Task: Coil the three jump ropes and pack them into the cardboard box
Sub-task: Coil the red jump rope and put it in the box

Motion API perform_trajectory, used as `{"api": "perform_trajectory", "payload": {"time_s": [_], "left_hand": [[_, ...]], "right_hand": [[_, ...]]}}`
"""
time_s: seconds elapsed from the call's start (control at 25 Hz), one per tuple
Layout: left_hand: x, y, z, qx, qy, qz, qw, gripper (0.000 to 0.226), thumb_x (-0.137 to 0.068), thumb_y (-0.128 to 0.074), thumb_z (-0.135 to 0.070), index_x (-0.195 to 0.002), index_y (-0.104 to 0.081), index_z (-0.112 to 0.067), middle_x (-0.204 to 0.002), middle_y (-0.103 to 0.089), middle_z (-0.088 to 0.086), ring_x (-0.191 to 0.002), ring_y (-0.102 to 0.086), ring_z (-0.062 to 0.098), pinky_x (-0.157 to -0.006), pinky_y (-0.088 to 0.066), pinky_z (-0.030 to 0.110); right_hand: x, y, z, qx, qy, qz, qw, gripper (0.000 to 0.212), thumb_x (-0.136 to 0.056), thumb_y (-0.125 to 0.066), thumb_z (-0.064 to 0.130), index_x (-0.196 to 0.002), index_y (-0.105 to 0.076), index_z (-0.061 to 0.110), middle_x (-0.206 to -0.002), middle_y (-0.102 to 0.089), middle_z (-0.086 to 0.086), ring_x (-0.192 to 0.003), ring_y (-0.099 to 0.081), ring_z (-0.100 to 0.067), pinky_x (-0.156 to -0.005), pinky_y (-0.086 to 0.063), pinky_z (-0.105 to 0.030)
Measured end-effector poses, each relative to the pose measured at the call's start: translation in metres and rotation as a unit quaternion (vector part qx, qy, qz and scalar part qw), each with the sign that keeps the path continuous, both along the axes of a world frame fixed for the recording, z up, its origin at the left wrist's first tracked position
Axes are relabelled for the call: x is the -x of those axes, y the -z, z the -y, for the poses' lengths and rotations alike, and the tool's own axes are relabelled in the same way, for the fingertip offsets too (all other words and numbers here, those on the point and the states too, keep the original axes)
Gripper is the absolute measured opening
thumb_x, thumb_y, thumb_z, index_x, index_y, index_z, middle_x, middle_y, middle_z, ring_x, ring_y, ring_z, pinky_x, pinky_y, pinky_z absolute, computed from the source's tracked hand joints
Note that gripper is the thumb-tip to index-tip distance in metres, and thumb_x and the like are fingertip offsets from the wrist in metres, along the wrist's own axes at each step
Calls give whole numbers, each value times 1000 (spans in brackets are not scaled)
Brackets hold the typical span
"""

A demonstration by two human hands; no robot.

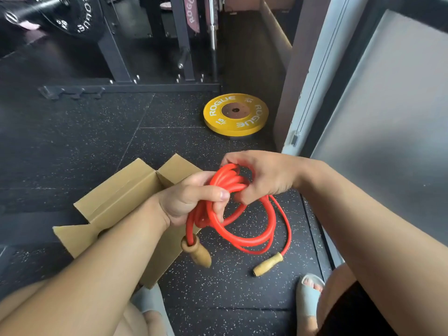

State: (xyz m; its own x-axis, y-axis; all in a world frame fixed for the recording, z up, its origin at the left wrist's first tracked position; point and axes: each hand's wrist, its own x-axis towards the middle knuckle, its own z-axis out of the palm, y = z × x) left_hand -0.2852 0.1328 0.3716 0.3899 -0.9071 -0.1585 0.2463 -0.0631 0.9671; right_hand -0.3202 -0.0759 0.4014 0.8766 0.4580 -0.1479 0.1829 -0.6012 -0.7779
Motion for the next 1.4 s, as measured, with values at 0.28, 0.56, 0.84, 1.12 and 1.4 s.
{"api": "perform_trajectory", "payload": {"time_s": [0.28,0.56,0.84,1.12,1.4], "left_hand": [[2,-11,-5,97,-12,26,995,20,-75,-53,-18,-78,-72,-14,-63,-62,1,-58,-61,15,-84,-50,42],[-13,-24,-11,38,-188,95,977,8,-68,-71,-24,-73,-72,-19,-64,-66,2,-56,-63,15,-60,-50,32],[-17,8,12,-70,-367,250,893,44,-67,-71,-10,-107,-57,-19,-87,-72,14,-74,-73,30,-68,-60,47],[-13,6,20,4,-466,269,843,35,-77,-63,5,-106,-58,-14,-88,-72,3,-74,-75,24,-70,-61,49],[-3,-13,14,89,-257,-74,959,58,-39,-96,-48,-83,-74,-18,-63,-67,-1,-61,-71,19,-69,-62,35]], "right_hand": [[-11,18,12,-184,-103,-123,970,26,-80,-71,-1,-96,-51,-5,-95,-63,-16,-90,-59,-25,-84,-49,-38],[-5,22,-18,-441,151,-105,878,26,-82,-66,-6,-75,-74,18,-56,-56,-2,-46,-57,-13,-59,-55,-28],[-8,13,-43,-456,390,-21,800,23,-78,-70,-12,-93,-72,5,-57,-55,-6,-41,-42,-13,-50,-41,-26],[-10,6,-39,-402,336,85,848,29,-84,-74,-5,-105,-72,15,-70,-68,1,-54,-58,-17,-57,-52,-30],[-8,12,-32,-414,354,92,833,22,-82,-78,-1,-98,-71,13,-73,-67,-8,-53,-57,-17,-55,-45,-30]]}}
